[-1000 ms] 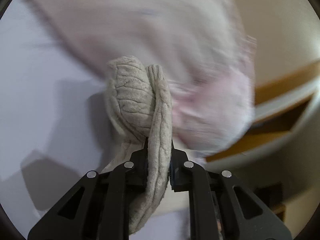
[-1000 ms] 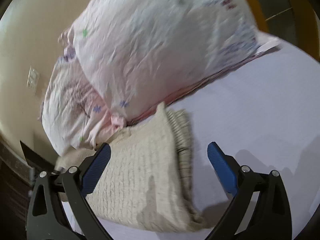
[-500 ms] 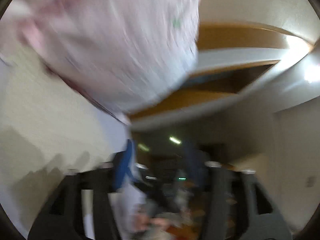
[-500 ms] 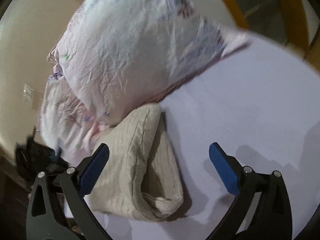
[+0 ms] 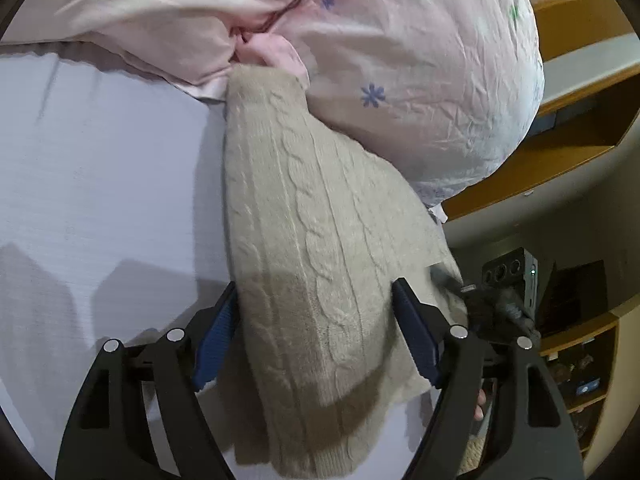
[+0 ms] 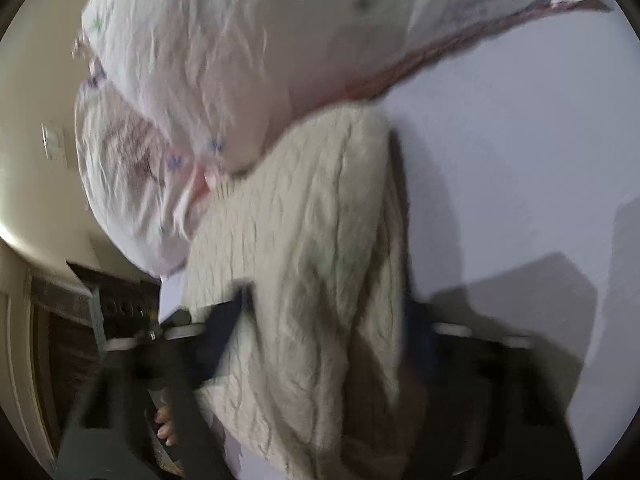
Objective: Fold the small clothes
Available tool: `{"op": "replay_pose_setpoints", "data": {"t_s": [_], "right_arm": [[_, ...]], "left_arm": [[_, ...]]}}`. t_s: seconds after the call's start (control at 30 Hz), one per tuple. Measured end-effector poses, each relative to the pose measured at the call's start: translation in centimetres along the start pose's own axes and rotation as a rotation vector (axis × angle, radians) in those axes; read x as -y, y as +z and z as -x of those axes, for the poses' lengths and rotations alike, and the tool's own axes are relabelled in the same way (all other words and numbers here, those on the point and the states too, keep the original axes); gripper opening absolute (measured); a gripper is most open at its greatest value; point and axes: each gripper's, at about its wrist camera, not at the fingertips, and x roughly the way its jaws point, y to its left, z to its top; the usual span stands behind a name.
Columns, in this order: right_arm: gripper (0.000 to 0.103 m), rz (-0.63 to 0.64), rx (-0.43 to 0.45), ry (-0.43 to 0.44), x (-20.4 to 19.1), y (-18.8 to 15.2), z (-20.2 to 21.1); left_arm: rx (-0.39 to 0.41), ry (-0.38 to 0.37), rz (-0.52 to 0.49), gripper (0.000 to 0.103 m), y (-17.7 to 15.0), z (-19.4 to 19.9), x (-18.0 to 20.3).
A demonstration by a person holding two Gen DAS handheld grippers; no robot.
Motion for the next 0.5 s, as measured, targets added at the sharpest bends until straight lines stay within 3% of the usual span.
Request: {"op": "replay_pose_setpoints", "data": {"t_s": [0.07,0.17,0.23,0.33,0.4,0.47,0.5], "right_arm": [[0.035,-0.013,0.031,0.043,-0.1,-0.7,0.1],[0.031,0.006,0.049,0.091,-1.5,-1.6,0.4],[0.03,0.054,0.024,0.12,-3.5,-2.3,-0.3],[0.03,0.142,-0.049,0.15,-7.1,-4.0,-3.2],[0.032,0.197,-0.082,0.146,-9.1,-4.9,-5.5],[0.044,0.213,-0.09,0.102,-10.1,-5.4,-6.9],[0.056,0.209,-0.082,0.049,-10.5,-5.7,-7.1]], "left_arm": [[0.013,-0.02,-0.001,0.055,-0.4,0.2,-0.3],[0.021,-0.084,-0.019,0.044,-0.5,2.2,-1.5],[0.046,-0.089,-0.041,0.043,-1.0,5.0,-2.2],[0.147,-0.055,-0.072,0.043,-1.8,10.3,-4.4],[0.2,0.013,-0.063,0.045,-1.6,11.9,-6.1],[0.219,0.112,-0.067,0.055,-1.3,12.8,-7.6],[0.228,0.162,-0.06,0.056,-1.4,13.3,-8.3]]}}
